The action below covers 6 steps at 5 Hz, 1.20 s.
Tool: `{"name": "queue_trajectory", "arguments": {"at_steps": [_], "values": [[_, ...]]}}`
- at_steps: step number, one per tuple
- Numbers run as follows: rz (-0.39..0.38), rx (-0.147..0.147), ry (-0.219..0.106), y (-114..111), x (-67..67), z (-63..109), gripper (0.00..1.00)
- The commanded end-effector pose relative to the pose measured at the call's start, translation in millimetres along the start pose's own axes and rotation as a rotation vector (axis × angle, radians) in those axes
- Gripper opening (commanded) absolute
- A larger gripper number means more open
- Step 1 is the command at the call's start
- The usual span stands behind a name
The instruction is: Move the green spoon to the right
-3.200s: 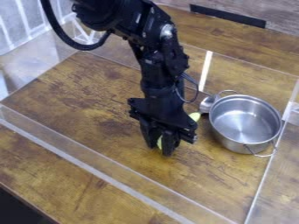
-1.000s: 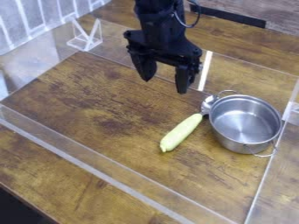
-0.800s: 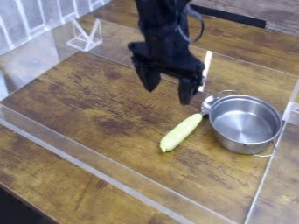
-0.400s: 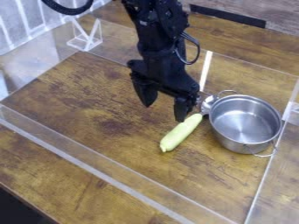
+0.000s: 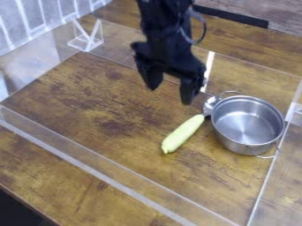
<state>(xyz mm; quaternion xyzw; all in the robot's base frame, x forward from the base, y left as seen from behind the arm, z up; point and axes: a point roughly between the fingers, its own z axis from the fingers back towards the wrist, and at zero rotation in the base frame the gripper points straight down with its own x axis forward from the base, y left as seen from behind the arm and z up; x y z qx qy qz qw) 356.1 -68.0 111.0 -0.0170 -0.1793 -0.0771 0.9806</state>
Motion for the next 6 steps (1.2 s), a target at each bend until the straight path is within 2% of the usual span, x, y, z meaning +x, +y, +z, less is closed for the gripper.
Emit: {"name": "queue_trajectory", "arguments": {"at_steps": [1,3,5,6], "values": [[0.011,0.003,-0.081,-4,18.8,26.3,1.0],[0.041,0.013,-0.045,-1,0.8,14.4,1.0],[-0.016,-0.017,-0.041,19,7.6,1.2,1.0],[0.014,-0.003,-0.038,21,10.8,-11.3,1.0]]}}
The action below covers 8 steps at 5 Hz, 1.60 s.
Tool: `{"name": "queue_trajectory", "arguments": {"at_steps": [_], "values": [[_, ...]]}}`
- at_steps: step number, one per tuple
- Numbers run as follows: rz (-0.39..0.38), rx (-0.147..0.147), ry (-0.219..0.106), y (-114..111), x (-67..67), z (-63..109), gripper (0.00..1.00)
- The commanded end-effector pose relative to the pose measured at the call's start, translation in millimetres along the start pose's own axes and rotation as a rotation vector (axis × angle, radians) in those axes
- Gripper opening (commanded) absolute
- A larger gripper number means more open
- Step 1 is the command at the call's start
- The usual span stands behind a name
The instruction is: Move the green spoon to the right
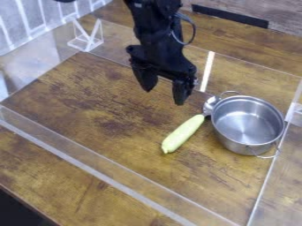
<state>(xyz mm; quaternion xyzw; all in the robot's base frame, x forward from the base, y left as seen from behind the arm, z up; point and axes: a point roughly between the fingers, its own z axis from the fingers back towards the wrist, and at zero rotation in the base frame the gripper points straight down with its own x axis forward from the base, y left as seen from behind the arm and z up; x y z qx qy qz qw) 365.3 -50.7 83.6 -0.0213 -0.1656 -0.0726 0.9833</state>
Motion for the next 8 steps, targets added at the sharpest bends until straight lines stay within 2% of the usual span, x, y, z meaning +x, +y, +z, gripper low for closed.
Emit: {"name": "queue_trajectory", "arguments": {"at_steps": [1,2,3,4,5,7,8], "values": [[0.026,0.009,-0.059,-2,16.8,13.2,1.0],[-0.029,-0.024,-0.06,-2,17.7,7.0,1.0],[-0.082,-0.041,-0.058,2,21.1,2.4,1.0],[-0.012,-0.005,-0.047,26,21.3,12.1,1.0],[0.047,0.008,-0.043,35,21.9,27.0,1.0],[0.011,-0.028,-0.041,-11,25.1,43.4,1.0],[-0.001,-0.039,-0.049,-20,32.1,36.7,1.0]]}}
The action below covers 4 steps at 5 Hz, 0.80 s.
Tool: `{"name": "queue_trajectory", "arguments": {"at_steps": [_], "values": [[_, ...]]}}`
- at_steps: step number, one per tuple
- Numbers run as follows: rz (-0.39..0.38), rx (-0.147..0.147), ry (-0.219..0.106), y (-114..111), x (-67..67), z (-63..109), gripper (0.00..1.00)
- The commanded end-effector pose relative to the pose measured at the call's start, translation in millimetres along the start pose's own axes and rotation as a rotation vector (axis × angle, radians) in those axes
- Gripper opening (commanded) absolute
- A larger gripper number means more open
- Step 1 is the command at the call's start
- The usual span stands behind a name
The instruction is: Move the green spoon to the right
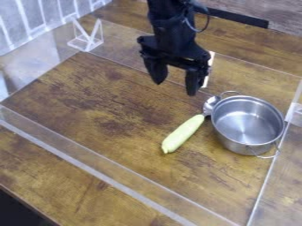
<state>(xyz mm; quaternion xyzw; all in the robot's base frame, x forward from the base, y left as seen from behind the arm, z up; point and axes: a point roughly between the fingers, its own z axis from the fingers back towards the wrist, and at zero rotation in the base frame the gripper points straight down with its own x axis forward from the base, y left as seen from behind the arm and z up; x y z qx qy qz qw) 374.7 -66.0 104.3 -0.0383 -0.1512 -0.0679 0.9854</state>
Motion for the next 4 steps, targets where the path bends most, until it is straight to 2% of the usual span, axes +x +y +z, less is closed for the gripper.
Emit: {"name": "queue_trajectory", "arguments": {"at_steps": [1,4], "values": [[0.015,-0.001,-0.064,-9,16.3,15.0,1.0],[0.088,0.01,-0.018,12,15.4,44.0,1.0]]}}
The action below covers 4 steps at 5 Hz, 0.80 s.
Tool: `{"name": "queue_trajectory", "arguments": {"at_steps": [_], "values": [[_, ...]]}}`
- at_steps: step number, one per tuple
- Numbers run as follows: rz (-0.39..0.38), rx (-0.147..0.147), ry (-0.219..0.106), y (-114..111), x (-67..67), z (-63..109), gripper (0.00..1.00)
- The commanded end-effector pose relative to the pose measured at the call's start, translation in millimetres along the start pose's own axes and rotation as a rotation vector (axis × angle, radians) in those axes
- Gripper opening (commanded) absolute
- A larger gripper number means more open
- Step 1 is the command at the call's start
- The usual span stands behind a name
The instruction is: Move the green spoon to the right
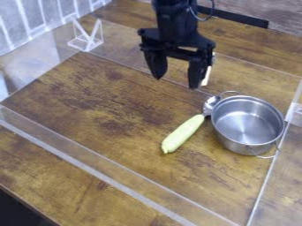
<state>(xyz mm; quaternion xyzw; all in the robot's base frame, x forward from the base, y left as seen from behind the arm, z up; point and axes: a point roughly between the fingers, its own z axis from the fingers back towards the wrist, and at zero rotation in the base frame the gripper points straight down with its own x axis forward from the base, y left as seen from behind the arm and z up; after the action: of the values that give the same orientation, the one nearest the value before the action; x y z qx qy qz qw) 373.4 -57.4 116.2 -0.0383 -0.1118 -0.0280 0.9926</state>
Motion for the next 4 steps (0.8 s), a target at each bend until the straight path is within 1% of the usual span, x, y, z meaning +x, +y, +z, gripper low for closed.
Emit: {"name": "queue_trajectory", "arguments": {"at_steps": [1,2,3,4], "values": [[-0.008,-0.011,-0.087,13,0.5,23.6,1.0],[-0.056,-0.022,-0.081,21,-12.8,12.6,1.0],[-0.103,-0.024,-0.106,13,-3.1,11.7,1.0],[-0.146,-0.028,-0.106,1,6.2,13.4,1.0]]}}
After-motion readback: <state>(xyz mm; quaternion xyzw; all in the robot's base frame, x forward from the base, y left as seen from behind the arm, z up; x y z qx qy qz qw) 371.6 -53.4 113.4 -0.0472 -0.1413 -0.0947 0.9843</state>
